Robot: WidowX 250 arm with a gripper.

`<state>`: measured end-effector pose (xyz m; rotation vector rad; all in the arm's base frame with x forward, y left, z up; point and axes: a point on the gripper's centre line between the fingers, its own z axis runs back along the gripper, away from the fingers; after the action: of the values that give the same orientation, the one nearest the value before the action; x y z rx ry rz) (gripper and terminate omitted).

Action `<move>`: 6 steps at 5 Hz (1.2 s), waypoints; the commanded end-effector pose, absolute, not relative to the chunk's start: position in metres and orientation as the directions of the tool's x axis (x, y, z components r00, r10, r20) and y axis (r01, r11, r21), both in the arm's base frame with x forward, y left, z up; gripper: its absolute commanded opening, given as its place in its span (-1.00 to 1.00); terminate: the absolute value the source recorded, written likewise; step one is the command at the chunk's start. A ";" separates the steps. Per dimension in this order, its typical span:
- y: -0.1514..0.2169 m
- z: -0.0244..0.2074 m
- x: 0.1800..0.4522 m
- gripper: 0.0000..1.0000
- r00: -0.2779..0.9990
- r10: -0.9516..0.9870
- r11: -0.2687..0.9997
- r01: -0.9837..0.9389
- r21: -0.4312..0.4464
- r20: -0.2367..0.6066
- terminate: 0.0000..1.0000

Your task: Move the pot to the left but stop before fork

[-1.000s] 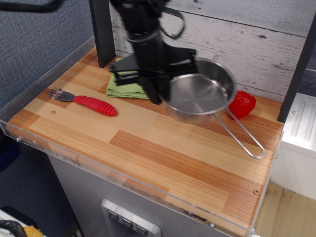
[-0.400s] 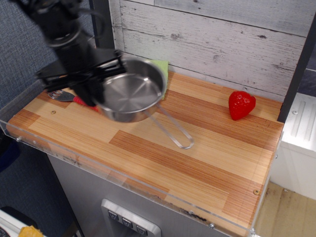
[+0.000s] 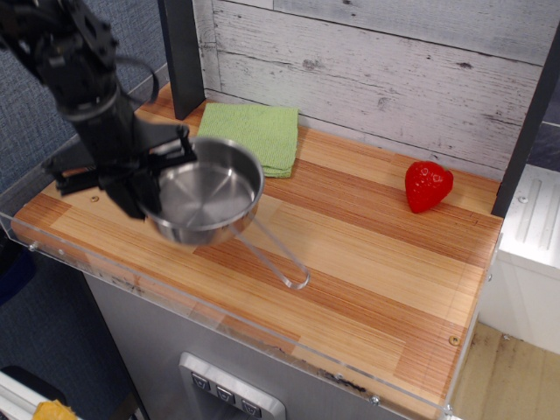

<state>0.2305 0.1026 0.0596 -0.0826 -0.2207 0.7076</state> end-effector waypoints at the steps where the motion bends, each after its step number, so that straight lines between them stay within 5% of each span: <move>1: 0.109 0.044 0.232 -1.00 0.747 0.647 0.763 -0.634 -0.130 0.154 -1.00; 4: 0.106 0.022 0.230 -1.00 0.758 0.643 0.766 -0.634 -0.107 0.105 -1.00; 5: 0.106 0.024 0.228 1.00 0.728 0.680 0.733 -0.674 -0.092 0.082 -1.00; 6: 0.106 0.026 0.225 1.00 0.703 0.706 0.708 -0.700 -0.098 0.080 -1.00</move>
<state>0.2344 0.1016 0.0145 -0.0646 -0.0793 0.7784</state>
